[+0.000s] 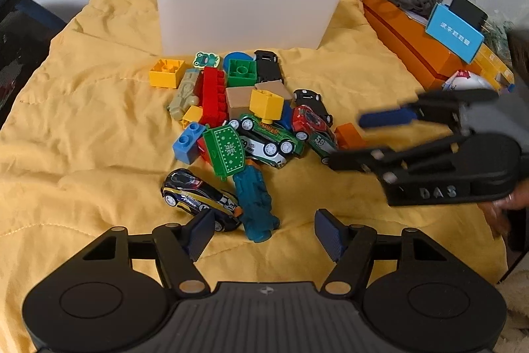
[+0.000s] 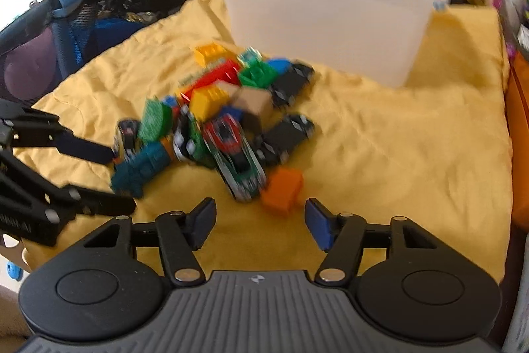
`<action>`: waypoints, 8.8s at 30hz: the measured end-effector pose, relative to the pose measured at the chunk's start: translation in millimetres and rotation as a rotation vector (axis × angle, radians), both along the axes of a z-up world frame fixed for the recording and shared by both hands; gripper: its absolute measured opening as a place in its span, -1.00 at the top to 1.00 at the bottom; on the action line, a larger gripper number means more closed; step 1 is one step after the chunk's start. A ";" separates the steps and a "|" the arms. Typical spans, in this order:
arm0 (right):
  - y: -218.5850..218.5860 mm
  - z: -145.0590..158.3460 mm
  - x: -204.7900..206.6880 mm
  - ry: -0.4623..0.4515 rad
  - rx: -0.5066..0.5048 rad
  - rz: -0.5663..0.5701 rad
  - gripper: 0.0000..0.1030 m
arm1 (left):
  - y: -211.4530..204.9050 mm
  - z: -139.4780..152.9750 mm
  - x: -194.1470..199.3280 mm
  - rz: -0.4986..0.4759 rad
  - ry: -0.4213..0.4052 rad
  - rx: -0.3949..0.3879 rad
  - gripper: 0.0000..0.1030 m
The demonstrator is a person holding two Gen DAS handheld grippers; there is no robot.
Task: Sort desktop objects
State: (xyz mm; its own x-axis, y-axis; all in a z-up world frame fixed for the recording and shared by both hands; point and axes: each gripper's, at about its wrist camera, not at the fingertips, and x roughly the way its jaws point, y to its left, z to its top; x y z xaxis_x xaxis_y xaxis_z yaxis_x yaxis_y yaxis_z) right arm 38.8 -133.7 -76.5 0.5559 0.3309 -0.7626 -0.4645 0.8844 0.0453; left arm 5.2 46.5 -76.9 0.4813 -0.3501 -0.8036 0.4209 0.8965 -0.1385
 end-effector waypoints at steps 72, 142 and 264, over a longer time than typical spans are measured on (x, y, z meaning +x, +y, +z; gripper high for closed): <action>-17.9 -12.8 -22.1 0.147 -0.003 0.016 0.19 | -25.2 -7.3 42.9 0.038 0.010 0.062 -0.08; -22.4 -12.5 -26.8 0.126 0.003 0.006 0.31 | -32.9 12.7 -27.9 -0.166 -0.134 0.135 0.04; -8.8 131.5 107.5 -0.343 0.024 -0.084 0.36 | -19.4 124.1 179.0 0.004 -0.415 -0.035 0.36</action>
State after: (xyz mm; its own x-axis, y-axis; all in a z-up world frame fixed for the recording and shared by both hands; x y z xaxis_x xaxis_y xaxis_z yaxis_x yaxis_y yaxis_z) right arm 146.3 -142.4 54.9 0.8046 0.2885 -0.5190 -0.3817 0.9208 -0.0799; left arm 184.2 27.1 47.2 0.7634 -0.3714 -0.5285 0.4438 0.8960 0.0114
